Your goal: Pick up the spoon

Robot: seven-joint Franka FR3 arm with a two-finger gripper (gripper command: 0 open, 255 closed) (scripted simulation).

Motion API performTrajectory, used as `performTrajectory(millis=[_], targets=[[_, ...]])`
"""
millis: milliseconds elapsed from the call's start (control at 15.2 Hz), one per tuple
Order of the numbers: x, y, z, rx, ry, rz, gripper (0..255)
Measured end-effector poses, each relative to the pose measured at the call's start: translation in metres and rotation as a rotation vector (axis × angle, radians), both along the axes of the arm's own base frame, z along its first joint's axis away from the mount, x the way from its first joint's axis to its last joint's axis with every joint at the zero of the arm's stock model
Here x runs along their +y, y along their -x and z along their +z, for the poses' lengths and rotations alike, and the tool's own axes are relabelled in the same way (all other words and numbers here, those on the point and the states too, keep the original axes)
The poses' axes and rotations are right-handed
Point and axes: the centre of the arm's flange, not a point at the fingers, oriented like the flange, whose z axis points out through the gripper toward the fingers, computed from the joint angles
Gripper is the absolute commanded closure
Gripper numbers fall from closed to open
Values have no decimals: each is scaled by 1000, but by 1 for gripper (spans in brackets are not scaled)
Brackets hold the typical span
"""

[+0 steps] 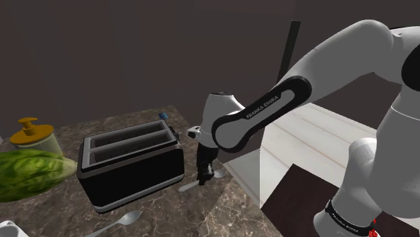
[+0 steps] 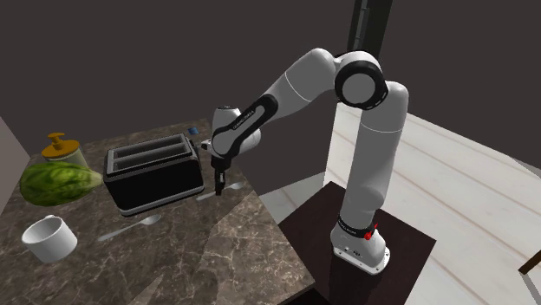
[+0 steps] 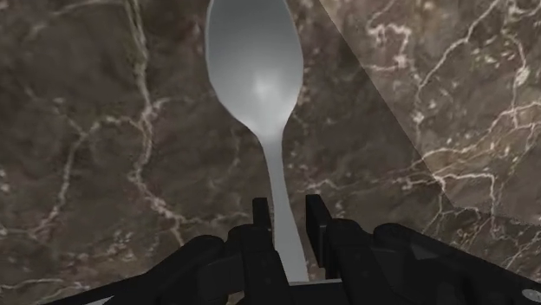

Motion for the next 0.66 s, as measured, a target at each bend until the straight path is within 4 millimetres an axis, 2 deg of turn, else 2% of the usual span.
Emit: performTrajectory(millis=[660], targets=[[1, 2, 51, 0, 0, 0, 255]])
